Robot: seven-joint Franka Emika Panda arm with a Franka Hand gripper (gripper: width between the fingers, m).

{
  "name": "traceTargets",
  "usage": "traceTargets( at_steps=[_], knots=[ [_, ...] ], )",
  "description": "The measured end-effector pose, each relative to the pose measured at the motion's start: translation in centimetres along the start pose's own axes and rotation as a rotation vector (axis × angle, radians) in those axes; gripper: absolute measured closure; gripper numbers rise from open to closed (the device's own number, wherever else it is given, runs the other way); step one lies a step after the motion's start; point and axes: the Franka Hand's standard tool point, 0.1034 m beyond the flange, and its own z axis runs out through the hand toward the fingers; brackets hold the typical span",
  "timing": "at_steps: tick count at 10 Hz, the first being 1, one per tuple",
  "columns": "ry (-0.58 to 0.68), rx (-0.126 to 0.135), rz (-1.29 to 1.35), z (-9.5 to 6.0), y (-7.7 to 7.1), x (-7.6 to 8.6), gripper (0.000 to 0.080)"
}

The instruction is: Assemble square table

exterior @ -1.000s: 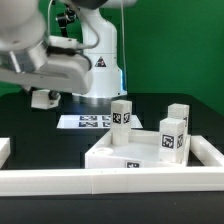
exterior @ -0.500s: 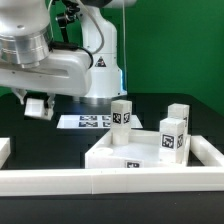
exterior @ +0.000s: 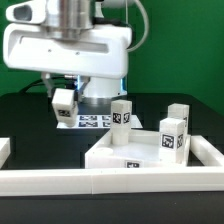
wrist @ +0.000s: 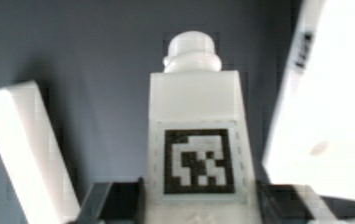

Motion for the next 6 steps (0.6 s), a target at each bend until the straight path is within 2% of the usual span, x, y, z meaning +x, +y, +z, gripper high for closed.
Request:
traceTargets(
  at_steps=[1,3,4,6],
  knots=[
    [0.041,0.003,-0.007,-0.6,-1.3,0.3,0.0508],
    [0.164,0.002,-0.024,-1.7,-2.4,1.7,0.0508],
    [0.245,-0.007,-0.021,-1.6,-1.8,1.8,0.0507],
    [0.358,-0.022,-0.027,-1.4,-1.6,2.0,0.0507]
  ],
)
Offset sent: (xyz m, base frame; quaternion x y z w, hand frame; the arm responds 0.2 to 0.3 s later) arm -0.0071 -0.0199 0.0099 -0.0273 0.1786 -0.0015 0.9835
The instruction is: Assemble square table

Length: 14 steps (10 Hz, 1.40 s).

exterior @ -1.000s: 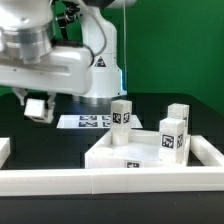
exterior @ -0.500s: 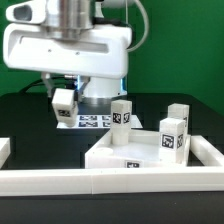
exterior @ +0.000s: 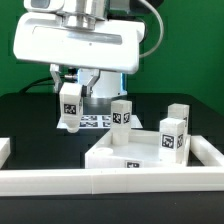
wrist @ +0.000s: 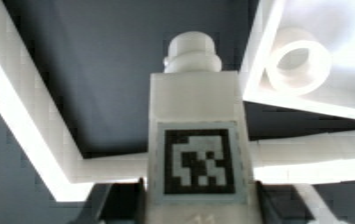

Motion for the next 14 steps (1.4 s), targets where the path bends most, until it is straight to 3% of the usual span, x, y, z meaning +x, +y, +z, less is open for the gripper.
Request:
traceTargets(
  at_steps=[1,2,4,6,11,12,14],
  knots=[
    [0.069,-0.007,0.003,0.0,-0.2,0.2,0.0507],
    [0.074,0.006,-0.002,0.2,-2.0,-0.1,0.0507],
    [0.093,0.037,-0.003,-0.5,-4.6,0.9,0.0507],
    [0.131,0.059,-0.01,-1.0,-6.1,1.7,0.0507],
    [0.134,0.058,-0.011,-0.9,-5.9,1.7,0.0507],
    [0.152,0.056,0.021,-0.9,-4.7,1.5,0.0507],
    [0.156,0.071,0.073,-0.5,-4.1,1.1,0.0507]
  ],
)
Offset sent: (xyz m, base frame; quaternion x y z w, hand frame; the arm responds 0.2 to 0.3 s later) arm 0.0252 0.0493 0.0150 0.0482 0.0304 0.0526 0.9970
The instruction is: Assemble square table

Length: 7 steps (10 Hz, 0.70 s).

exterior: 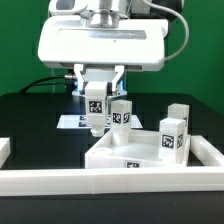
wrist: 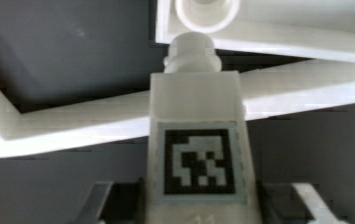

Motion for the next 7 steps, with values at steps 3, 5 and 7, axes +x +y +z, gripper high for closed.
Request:
traceTargets(
  at_steps=[3,5,7],
  knots=[
    [-0.005,0.017,0.038,0.44,1.64,0.53,0.0507],
    [0.024,0.013,0.03,0.53,1.39,0.39,0.0507],
    [0.025,0.013,0.029,0.55,1.35,0.39,0.0507]
  ],
)
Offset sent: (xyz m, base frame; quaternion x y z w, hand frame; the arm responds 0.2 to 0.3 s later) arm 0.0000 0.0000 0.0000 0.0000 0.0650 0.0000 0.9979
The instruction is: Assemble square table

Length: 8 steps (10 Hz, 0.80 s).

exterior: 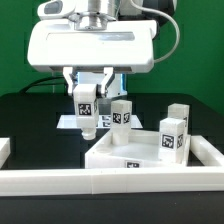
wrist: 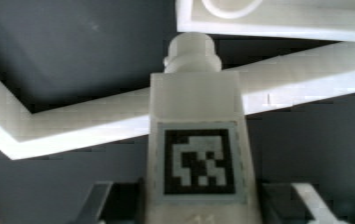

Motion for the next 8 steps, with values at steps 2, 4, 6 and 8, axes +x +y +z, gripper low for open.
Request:
traceTargets(
  at_steps=[2,4,6,8],
  knots=[
    [0.015,0.008,-0.013,0.1,-1.2,-0.4,0.0507],
    [0.048,0.0,-0.031,0.6,-1.6,-0.7,0.0507],
    [0.043,-0.005,-0.045,1.2,-1.8,-1.4,0.0507],
    [0.059,-0.008,-0.063,1.6,-2.4,-2.1,0.0507]
  ],
)
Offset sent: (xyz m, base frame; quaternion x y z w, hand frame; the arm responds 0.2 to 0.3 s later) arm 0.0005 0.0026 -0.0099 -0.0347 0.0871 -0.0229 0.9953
